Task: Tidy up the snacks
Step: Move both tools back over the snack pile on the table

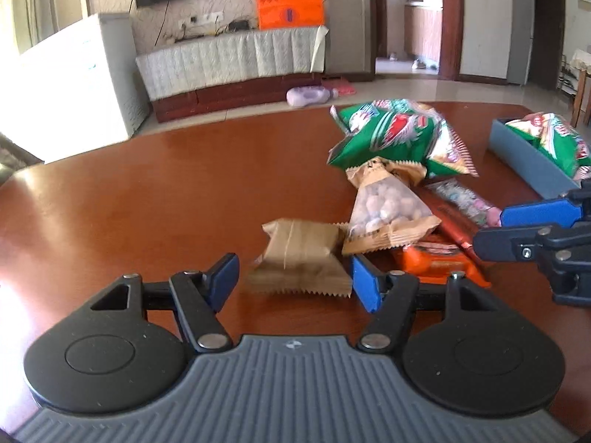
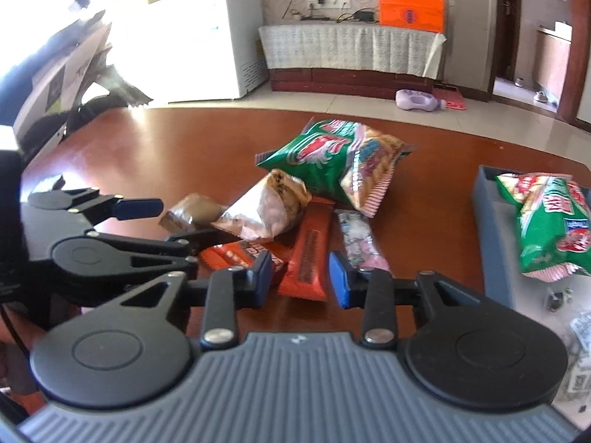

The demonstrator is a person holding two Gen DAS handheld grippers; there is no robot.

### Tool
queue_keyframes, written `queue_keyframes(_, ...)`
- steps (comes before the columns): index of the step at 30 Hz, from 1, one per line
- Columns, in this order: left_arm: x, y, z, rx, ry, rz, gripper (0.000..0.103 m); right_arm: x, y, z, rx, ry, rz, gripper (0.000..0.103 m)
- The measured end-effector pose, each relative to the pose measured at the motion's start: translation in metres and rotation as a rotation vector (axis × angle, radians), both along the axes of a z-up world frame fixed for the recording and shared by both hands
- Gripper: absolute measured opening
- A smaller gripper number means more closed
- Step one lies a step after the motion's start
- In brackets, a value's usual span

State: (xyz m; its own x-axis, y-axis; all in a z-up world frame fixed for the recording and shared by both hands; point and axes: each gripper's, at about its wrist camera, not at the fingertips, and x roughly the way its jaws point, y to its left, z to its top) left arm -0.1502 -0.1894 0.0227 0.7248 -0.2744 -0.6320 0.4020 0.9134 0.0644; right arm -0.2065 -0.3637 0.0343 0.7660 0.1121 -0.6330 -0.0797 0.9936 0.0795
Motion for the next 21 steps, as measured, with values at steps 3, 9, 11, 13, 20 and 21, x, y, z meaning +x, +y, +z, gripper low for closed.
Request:
queue_keyframes(3, 0.004, 0.004, -0.002, -0.030, 0.028, 0.023, 0.067, 0.006, 0.002, -0.002, -0.007, -0.002, -0.011, 0.033)
queue_keyframes(9, 0.005, 0.006, 0.001, -0.061, -0.002, 0.017, 0.067, 0.022, 0.001, -0.010, -0.014, 0.022, -0.034, 0.032)
queue_keyframes(11, 0.007, 0.007, 0.001, -0.070, 0.002, 0.017, 0.068, 0.025, -0.001, -0.011, -0.014, 0.018, -0.043, 0.030)
queue_keyframes(13, 0.011, 0.007, -0.001, -0.080, 0.015, 0.015, 0.068, 0.026, -0.003, -0.012, -0.019, 0.013, -0.058, 0.031)
queue_keyframes(20, 0.021, 0.006, -0.005, -0.087, 0.035, 0.011, 0.069, 0.035, 0.000, -0.018, -0.035, 0.036, -0.019, 0.032)
queue_keyframes(21, 0.022, 0.007, -0.006, -0.088, 0.036, 0.011, 0.069, 0.037, 0.005, -0.018, -0.046, 0.036, -0.001, 0.032)
